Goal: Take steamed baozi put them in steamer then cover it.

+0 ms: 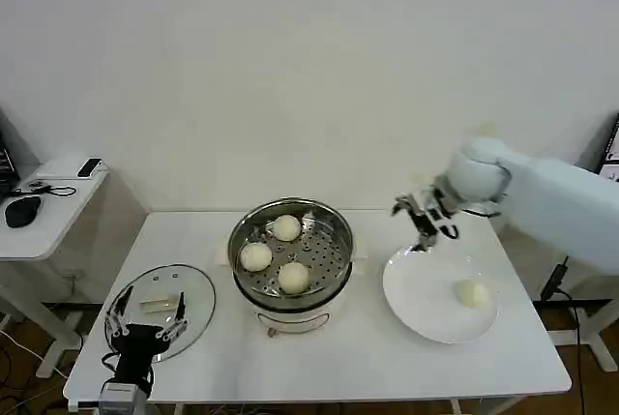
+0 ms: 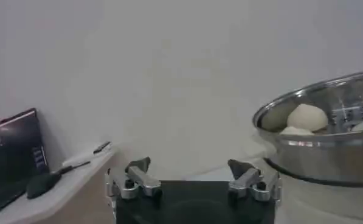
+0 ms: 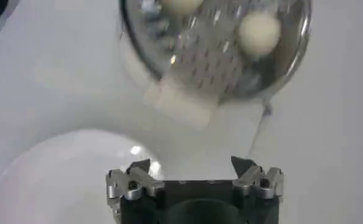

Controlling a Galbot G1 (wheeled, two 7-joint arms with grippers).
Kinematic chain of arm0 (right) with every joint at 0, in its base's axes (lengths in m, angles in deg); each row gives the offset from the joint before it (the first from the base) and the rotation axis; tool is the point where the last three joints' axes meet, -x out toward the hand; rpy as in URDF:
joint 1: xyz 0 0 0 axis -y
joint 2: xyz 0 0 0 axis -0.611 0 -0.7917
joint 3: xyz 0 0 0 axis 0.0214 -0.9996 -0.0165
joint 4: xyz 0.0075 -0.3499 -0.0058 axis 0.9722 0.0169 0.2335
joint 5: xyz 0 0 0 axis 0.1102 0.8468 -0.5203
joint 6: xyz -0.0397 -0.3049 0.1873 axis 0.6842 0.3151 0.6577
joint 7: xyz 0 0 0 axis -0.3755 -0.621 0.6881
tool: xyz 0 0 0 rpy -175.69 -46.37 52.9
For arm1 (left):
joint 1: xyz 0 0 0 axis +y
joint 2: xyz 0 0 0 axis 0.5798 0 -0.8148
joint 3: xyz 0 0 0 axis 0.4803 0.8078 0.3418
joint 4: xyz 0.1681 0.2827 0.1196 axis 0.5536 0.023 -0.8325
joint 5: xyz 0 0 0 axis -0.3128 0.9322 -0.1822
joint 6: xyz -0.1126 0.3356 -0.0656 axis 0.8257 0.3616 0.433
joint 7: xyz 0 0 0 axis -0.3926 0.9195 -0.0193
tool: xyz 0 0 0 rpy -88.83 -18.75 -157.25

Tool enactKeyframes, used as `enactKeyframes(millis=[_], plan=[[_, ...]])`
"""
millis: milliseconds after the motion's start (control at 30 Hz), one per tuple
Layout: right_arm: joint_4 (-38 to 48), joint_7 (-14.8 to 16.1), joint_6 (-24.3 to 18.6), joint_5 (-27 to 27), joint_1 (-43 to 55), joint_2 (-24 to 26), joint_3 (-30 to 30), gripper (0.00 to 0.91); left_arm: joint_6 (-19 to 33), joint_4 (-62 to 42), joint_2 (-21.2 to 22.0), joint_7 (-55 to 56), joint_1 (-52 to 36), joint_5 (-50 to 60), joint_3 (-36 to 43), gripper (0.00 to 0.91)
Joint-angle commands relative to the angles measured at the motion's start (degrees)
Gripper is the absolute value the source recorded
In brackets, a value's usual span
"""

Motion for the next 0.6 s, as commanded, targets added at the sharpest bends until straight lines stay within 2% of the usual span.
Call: enactKeyframes(millis=[33,300,600], plan=[[-0.83,-0.52,1.84,4.67,-9.86,10.72,5.08,0.907,-0.03,-0.24,-0.05,-0.06,-0.12,-0.02,0.27,0.907],[1.09,-1.04,2.18,8.29,-23.87,12.06,13.75,0.907,-0.02,-0.31,-0.27,-0.11,0.36,0.0,0.04,0.907],[5.12,-0.26,2.01,8.89,-28.29,10.23,17.29,0.907,-0.22,-0.76,-0.22,-0.2,-0.11,0.2,0.54,0.907]])
